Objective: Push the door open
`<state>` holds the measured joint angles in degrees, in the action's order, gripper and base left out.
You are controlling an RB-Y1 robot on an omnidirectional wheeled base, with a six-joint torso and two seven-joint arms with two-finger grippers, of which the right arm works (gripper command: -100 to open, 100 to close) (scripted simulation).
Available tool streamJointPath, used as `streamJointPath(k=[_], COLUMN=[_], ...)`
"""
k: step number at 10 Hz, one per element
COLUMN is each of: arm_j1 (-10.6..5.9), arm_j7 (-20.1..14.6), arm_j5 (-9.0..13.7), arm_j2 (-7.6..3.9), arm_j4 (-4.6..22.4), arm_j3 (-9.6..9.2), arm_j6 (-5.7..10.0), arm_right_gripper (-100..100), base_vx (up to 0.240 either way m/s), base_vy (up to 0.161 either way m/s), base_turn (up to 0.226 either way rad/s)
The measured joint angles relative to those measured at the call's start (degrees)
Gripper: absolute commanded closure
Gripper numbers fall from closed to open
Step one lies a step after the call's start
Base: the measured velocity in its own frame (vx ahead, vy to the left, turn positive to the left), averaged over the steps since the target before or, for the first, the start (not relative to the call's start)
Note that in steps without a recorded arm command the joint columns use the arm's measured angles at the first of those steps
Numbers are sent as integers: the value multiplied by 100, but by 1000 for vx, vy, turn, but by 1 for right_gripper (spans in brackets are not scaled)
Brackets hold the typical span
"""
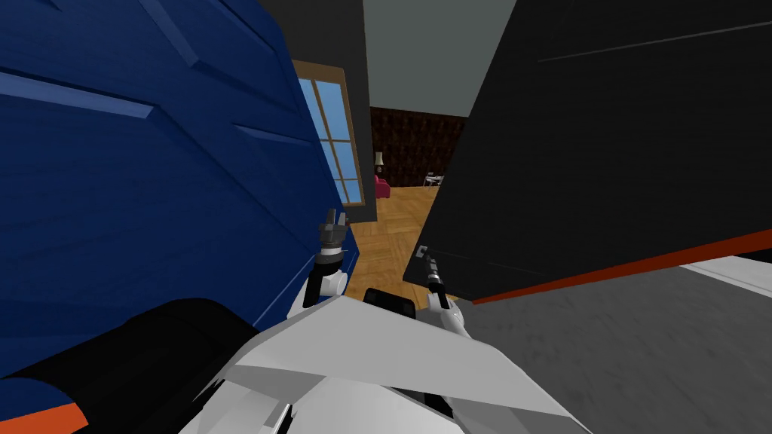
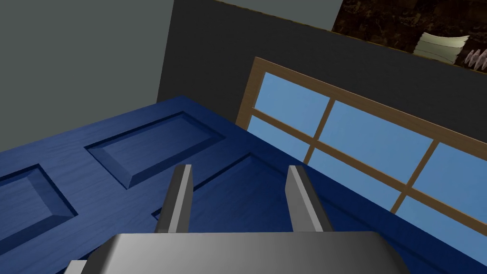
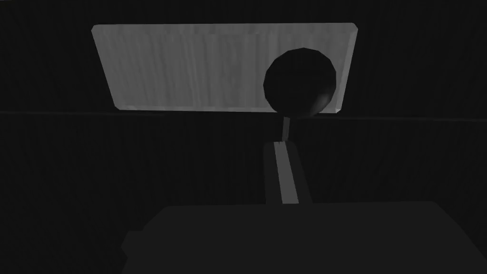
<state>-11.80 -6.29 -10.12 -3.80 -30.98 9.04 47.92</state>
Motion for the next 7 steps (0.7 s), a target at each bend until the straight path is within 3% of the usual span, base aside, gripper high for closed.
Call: streamJointPath(k=[2,5,7], arm_j1=[10,3,-9], arm_j7=[-27,-67,-84], arm_j5=[9,37,49], arm_j2=[20,105,147], arm_j4=[-48,-106,-95], arm_j3=[-7,-8,-6], arm_j6=[-35,-86,-87], arm_right_gripper=[-100,-100,-100], base_vx=[-210,-244,-21], base_vy=[-8,80,23], base_turn=[-40,-48,6])
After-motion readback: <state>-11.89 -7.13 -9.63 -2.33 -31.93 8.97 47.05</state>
